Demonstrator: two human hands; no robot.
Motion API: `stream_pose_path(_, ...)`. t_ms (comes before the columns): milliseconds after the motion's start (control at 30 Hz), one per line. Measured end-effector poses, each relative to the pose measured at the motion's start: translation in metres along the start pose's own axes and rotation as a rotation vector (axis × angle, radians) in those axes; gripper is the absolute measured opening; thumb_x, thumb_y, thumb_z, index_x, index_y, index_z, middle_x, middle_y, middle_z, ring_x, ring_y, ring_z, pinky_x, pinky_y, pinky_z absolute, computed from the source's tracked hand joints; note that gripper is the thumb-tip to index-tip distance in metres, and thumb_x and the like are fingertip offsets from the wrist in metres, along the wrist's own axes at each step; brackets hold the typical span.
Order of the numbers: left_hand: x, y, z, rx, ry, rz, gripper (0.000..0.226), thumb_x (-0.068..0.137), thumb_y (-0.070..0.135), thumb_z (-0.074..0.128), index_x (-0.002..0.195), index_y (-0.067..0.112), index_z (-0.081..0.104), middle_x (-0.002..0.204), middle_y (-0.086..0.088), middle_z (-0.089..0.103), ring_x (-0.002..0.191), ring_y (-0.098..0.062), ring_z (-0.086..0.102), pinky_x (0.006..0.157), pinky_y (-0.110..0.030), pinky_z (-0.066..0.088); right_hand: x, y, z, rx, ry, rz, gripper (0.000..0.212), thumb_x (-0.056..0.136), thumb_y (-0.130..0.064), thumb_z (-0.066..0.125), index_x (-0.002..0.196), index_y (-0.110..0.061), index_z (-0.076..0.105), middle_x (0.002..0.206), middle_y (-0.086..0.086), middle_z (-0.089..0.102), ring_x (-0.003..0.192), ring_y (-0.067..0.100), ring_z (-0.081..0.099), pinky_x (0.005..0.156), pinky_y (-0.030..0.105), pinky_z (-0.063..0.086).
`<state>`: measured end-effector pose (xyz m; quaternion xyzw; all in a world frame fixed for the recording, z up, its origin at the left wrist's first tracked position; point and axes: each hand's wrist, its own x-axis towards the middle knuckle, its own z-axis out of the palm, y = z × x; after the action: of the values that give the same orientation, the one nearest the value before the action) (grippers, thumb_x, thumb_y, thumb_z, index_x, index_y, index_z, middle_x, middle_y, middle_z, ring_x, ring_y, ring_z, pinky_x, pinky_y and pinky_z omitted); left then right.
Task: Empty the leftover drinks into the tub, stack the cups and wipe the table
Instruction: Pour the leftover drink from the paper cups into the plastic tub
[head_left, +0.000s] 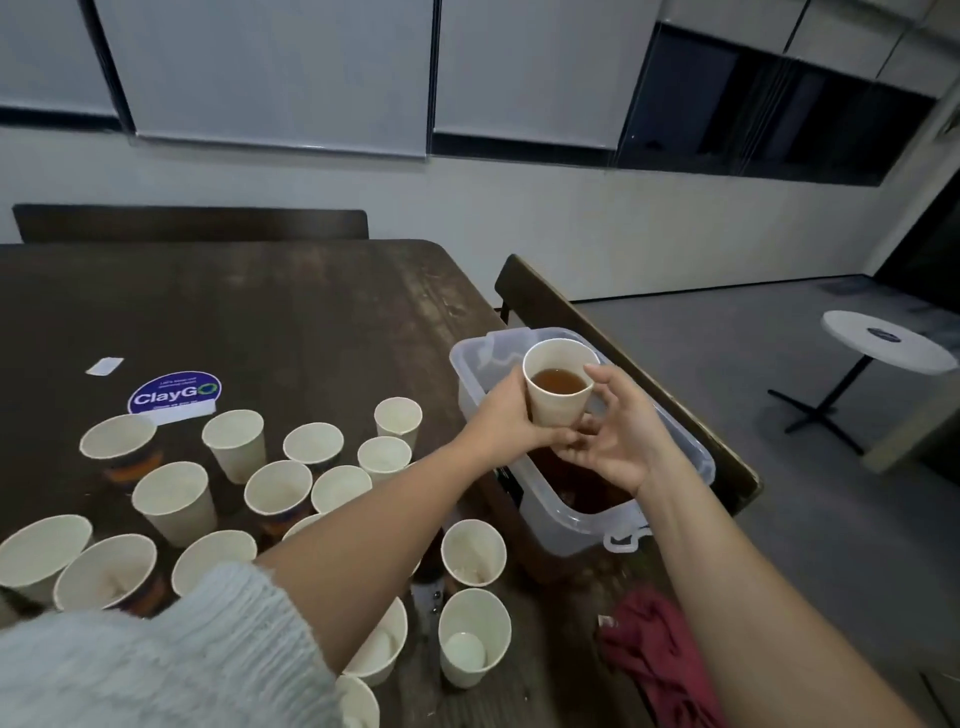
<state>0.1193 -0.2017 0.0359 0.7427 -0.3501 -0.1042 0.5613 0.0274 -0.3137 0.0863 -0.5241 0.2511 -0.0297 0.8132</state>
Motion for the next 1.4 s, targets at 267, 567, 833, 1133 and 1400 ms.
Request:
stream_pose_path(267,0.012,-0.027,-0.002,0.635,0.021,-0.132,0.074,0.081,0.049,0.069,0.141,0.020,0.036,0.146,-0.004,0.037,0.140,-0.023,0.026,0.117,-0.045,0.015,0.032,0.001,-0.037,-0.176,0.140,-0.087,0.056,0.086,-0.032,0.065,0.138,-0.029,0.043,0.128,0.014,0.048,0.110,0.031,0.052,0.076,0.039,0.050)
stream_pose_path(567,0.003,-0.051,0.002,0.678,-0.038,-0.311,0.071,0.096,0.053,0.040,0.153,0.023,0.010,0.161,0.004,-0.013,0.148,-0.022,-0.013,0.115,-0.056,-0.006,0.059,0.004,-0.054,-0.259,0.216,-0.072,0.082,0.083,-0.030,0.071,0.150,-0.035,0.024,0.141,0.011,0.039,0.122,0.034,0.044,0.081,0.044,0.044)
stream_pose_path(833,0.000,-0.054,0.005,0.643,-0.017,-0.313,0.069,0.097,0.051,0.038,0.153,0.024,0.009,0.161,0.006,-0.015,0.148,-0.022,-0.012,0.115,-0.055,-0.007,0.070,0.007,-0.060,-0.382,0.311,-0.140,0.088,0.083,-0.032,0.073,0.151,-0.036,0.018,0.150,0.007,0.032,0.132,0.035,0.037,0.095,0.048,0.042)
stream_pose_path(1133,-0.001,-0.054,0.005,0.647,-0.023,-0.318,0.069,0.097,0.051,0.037,0.153,0.024,0.008,0.161,0.006,-0.017,0.148,-0.023,-0.011,0.115,-0.056,-0.006,0.073,0.005,-0.063,-0.510,0.344,-0.217,0.091,0.082,-0.029,0.075,0.152,-0.034,0.016,0.151,0.007,0.033,0.134,0.033,0.038,0.107,0.053,0.040)
stream_pose_path(1400,0.000,-0.054,0.005,0.662,-0.023,-0.315,0.067,0.098,0.051,0.036,0.153,0.024,0.008,0.161,0.005,-0.016,0.148,-0.024,-0.012,0.115,-0.056,-0.006,0.079,0.005,-0.066,-0.583,0.366,-0.268,0.098,0.078,-0.030,0.079,0.152,-0.035,0.016,0.154,0.008,0.030,0.136,0.035,0.036,0.108,0.055,0.039)
